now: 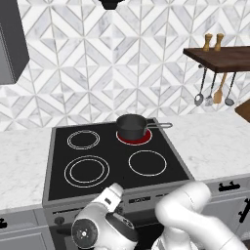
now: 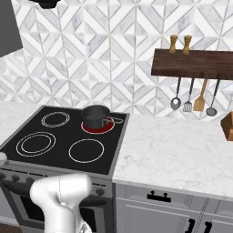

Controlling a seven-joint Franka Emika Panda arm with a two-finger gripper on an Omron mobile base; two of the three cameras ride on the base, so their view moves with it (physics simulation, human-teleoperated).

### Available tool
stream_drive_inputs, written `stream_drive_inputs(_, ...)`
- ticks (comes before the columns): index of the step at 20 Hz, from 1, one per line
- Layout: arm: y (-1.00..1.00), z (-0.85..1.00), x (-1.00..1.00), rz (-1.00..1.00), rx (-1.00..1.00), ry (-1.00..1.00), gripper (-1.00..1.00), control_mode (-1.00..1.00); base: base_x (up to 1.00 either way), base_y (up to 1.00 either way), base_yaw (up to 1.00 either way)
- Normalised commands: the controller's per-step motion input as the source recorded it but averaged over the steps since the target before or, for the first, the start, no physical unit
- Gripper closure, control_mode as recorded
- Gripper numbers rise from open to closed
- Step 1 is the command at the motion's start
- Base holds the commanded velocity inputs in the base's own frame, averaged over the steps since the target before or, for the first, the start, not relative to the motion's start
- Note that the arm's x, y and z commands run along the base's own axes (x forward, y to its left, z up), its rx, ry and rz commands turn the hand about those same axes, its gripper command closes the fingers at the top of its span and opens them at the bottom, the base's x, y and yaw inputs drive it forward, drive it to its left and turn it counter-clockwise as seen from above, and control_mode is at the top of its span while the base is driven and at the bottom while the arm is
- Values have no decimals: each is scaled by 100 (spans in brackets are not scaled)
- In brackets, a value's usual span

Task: Turn off the rear right burner of the stove.

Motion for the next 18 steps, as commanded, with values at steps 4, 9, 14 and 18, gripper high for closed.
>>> stream_drive_inputs(4,4,-48,-6,0,0,-21,-100,-100,0,0,0)
stream_drive_inputs(9,-1,-48,-3,-1,1,-21,-100,-100,0,0,0)
stream_drive_inputs(14,-15,-37,0,-6,13,-18,-100,-100,0,0,0)
stream_drive_inputs(18,-27,-41,0,-6,19,-16,-100,-100,0,0,0)
